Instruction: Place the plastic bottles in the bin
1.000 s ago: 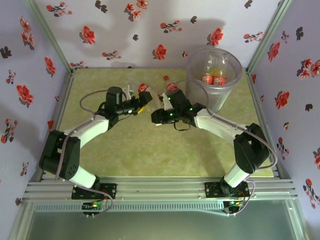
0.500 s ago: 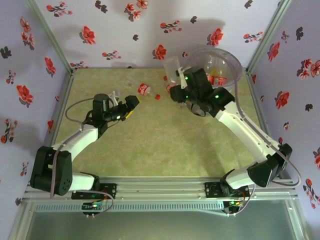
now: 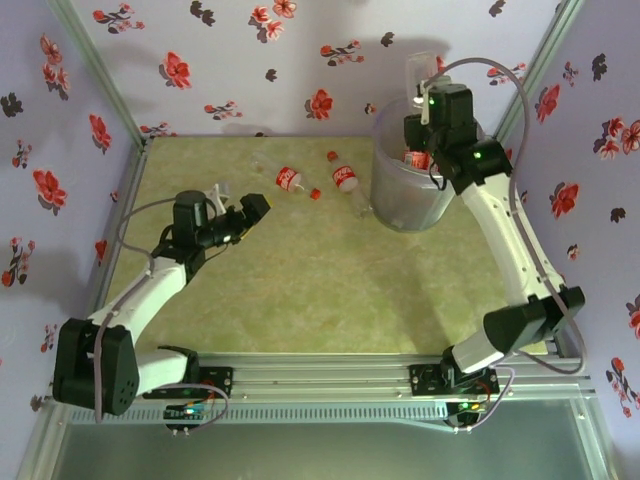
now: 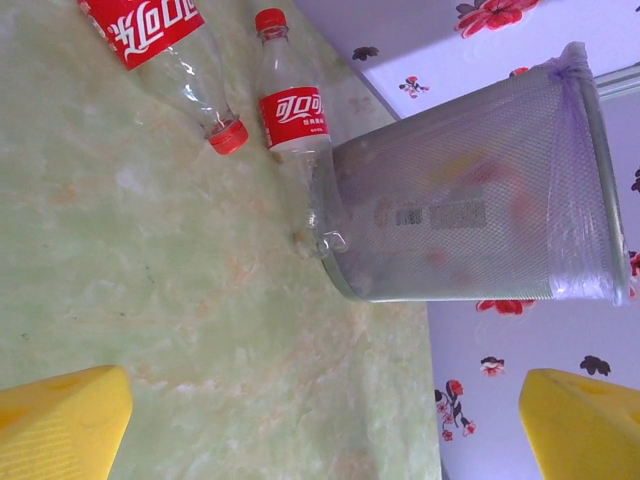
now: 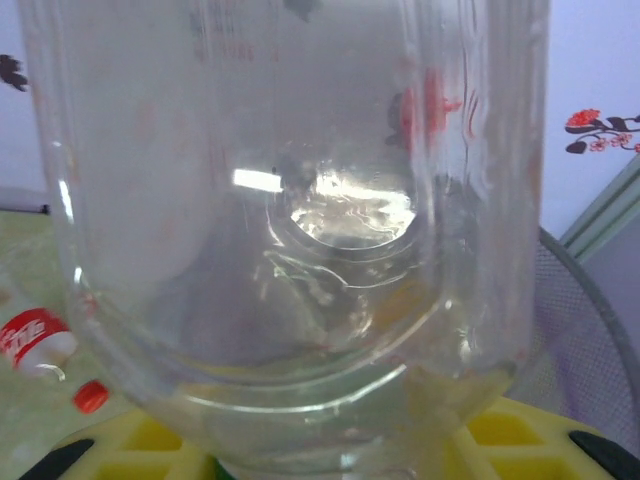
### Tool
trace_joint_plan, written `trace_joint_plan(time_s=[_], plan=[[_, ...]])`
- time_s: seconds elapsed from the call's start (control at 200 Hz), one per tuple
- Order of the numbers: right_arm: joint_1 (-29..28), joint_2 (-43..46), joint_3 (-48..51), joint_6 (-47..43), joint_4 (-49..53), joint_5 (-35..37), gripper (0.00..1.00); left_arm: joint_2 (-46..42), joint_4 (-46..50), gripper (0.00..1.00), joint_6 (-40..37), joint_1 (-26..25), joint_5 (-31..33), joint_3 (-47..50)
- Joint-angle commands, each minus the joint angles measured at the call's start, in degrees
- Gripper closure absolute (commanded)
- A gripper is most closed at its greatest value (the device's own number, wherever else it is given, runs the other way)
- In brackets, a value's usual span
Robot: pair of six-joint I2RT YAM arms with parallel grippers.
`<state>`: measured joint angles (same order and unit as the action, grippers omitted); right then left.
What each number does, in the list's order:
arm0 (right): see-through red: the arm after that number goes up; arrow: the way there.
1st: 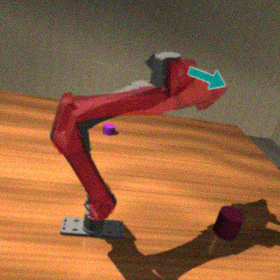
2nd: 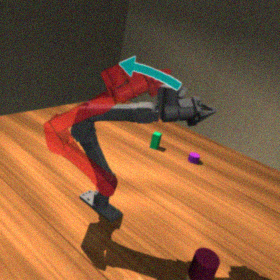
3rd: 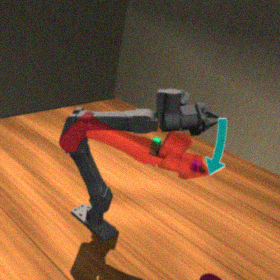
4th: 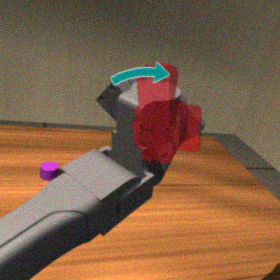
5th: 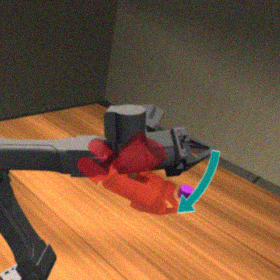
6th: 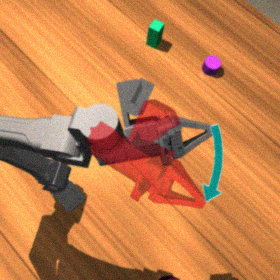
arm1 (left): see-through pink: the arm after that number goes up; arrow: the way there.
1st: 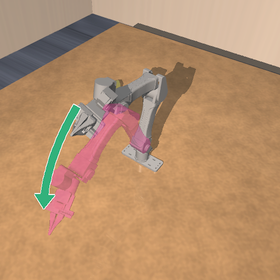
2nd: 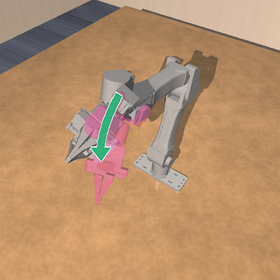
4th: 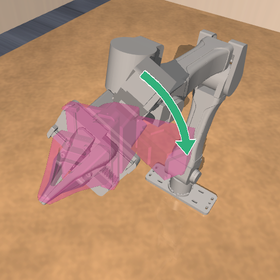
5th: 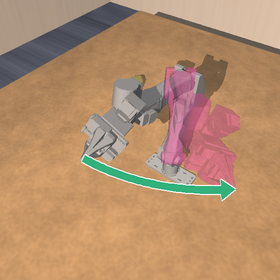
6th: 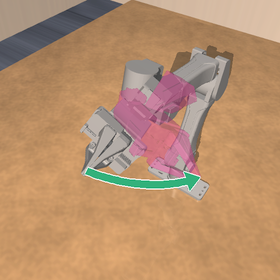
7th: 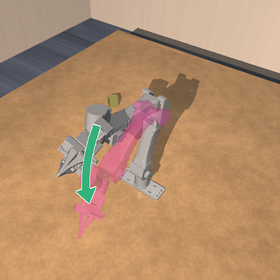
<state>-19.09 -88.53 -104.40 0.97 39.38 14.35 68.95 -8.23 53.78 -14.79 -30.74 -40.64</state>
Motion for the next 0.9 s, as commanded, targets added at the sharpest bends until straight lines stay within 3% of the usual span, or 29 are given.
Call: trace_joint_plan(time_s=[0.0, 0.695, 0.805, 0.895], plan=[[2.18, -3.55, -2.55, -1.2, 1.56, -3.73, 0.82, -2.37, 3.82, 0.0, -3.15, 0.54, 1.51, -0.09], [7.32, -8.83, 4.65, 2.03, 1.99, -15.16, 0.74, -1.47, 6.38, 0.0, -4.69, 1.33, 2.23, -1.47], [7.48, -7.7, 7.18, 2.79, 0.67, -15.48, 0.68, -0.75, 6.03, 0.0, -4.72, 1.3, 2.22, -1.76], [7.92, -7.0, 7.64, 3.32, 0.52, -16.83, 0.56, 0.18, 6.91, 0.0, -5.5, 1.3, 2.35, -2.88]])
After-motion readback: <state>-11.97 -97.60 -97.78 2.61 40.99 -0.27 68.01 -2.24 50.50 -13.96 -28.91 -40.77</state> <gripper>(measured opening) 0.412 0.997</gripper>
